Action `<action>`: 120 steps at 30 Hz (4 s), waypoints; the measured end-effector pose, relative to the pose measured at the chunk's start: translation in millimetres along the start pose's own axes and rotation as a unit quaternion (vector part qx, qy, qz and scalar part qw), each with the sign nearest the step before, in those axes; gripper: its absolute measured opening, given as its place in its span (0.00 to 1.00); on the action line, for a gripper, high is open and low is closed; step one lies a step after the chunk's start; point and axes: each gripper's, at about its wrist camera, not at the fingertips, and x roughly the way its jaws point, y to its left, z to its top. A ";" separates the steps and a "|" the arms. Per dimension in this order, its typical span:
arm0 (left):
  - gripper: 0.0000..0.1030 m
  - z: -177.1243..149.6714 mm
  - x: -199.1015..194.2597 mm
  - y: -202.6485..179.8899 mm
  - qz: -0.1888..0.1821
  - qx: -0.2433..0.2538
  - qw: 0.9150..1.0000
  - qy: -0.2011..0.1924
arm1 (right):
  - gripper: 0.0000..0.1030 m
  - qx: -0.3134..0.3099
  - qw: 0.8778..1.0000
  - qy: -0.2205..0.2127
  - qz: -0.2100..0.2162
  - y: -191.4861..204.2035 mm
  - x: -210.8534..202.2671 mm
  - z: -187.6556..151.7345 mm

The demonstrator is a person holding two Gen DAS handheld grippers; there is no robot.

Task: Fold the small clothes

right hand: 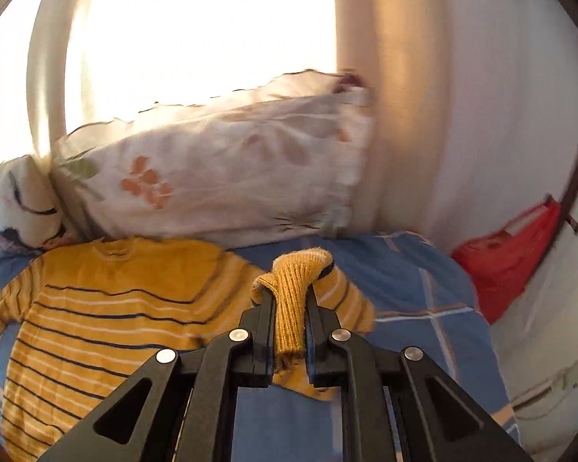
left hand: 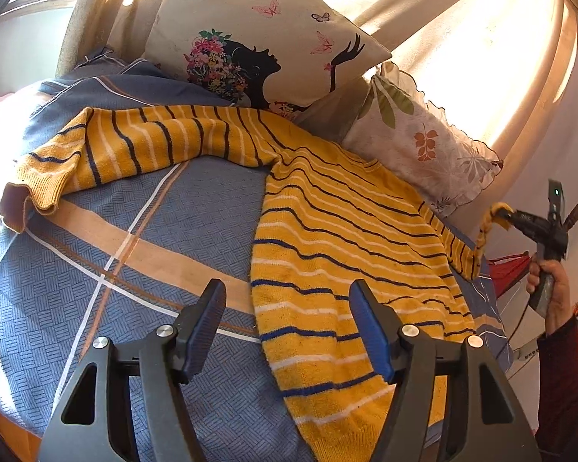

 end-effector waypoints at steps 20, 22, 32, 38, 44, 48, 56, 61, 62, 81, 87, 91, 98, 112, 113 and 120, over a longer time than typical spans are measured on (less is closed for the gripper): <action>0.65 9.1 -10.2 49.2 0.025 -0.038 0.999 -0.012 | 0.52 -0.176 0.967 0.053 0.178 279.3 101.7 -15.4; 0.65 9.5 -11.9 54.7 0.030 -0.045 0.998 -0.017 | 0.22 -0.174 0.969 0.077 0.156 270.6 109.9 -16.5; 0.66 9.9 -16.2 71.6 0.058 -0.072 0.996 -0.018 | 0.20 -0.184 0.967 0.136 0.114 287.8 178.6 -23.7; 0.66 12.3 -12.9 74.4 0.068 -0.077 0.995 -0.014 | 0.33 -0.158 0.972 0.127 0.116 309.7 212.1 8.2; 0.66 15.0 -13.2 78.4 0.076 -0.084 0.993 -0.015 | 0.51 -0.172 0.969 0.122 0.129 339.7 213.1 17.6; 0.67 17.0 -18.2 80.4 0.084 -0.081 0.993 -0.023 | 0.51 -0.174 0.964 0.098 0.177 335.0 177.1 11.5; 0.67 34.2 -26.5 105.6 0.093 -0.132 0.986 -0.049 | 0.54 -0.193 0.942 0.139 0.235 341.1 150.3 -21.6; 0.72 59.7 -24.3 129.9 0.155 -0.128 0.977 -0.065 | 0.54 -0.161 0.933 0.144 0.289 325.7 111.8 -26.8; 0.72 64.9 -20.2 130.9 0.176 -0.115 0.976 -0.063 | 0.54 -0.162 0.931 0.140 0.296 321.7 99.2 -30.5; 0.72 93.1 -55.8 204.6 0.312 -0.105 0.941 -0.081 | 0.58 -0.150 0.929 0.115 0.317 288.6 69.4 -55.4; 0.72 95.1 -37.6 228.6 0.249 -0.137 0.958 -0.042 | 0.59 -0.150 0.928 0.115 0.321 288.7 65.5 -62.8; 0.21 101.9 -23.8 215.7 0.284 -0.102 0.953 -0.032 | 0.59 -0.158 0.930 0.106 0.315 289.8 59.2 -66.4; 0.15 127.7 -38.7 175.4 0.243 -0.089 0.964 -0.063 | 0.59 -0.161 0.936 0.076 0.303 277.4 41.3 -67.6; 0.23 168.7 115.7 -116.4 -0.118 0.085 0.988 0.052 | 0.60 0.102 0.951 -0.028 0.290 120.9 6.9 -45.3; 0.29 163.9 128.0 -128.2 -0.142 0.089 0.983 0.069 | 0.64 0.122 0.949 -0.031 0.289 107.9 6.9 -44.8; 0.49 135.2 130.3 -127.4 -0.136 0.076 0.984 0.084 | 0.70 0.187 0.933 -0.010 0.306 64.6 21.0 -51.5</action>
